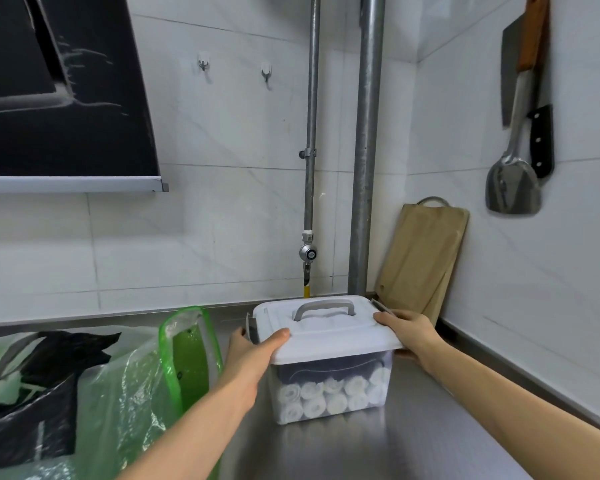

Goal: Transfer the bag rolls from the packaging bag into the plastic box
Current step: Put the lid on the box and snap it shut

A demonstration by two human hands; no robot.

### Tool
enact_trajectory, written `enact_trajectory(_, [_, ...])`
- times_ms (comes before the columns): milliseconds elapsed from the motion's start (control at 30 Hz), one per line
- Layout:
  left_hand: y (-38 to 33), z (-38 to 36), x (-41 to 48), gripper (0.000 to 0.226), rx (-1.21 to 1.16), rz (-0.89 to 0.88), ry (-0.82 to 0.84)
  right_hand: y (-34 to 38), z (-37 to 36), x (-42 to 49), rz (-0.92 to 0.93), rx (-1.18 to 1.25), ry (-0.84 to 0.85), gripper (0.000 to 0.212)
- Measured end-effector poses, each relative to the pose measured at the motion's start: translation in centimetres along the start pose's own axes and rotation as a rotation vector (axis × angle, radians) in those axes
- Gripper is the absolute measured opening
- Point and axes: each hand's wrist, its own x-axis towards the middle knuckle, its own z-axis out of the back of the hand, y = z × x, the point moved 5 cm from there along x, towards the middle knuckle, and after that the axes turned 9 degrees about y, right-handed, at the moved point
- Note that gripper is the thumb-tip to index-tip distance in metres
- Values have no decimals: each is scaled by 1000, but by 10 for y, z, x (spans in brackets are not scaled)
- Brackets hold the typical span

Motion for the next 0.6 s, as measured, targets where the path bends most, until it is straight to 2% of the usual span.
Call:
enact_trajectory(100, [-7, -4, -7, 66, 19, -44, -12, 2, -1, 1, 81, -45, -26, 43])
enact_trajectory(233, [-14, -9, -10, 58, 130, -130, -4, 6, 0, -3, 155, -122, -71, 37])
enact_trajectory(433, [-19, -10, -14, 47, 205, -133, -5, 9, 0, -4, 199, -183, -103, 36])
enact_trajectory(600, [-23, -10, -13, 49, 255, -125, -24, 14, 0, -3, 250, -257, -102, 28])
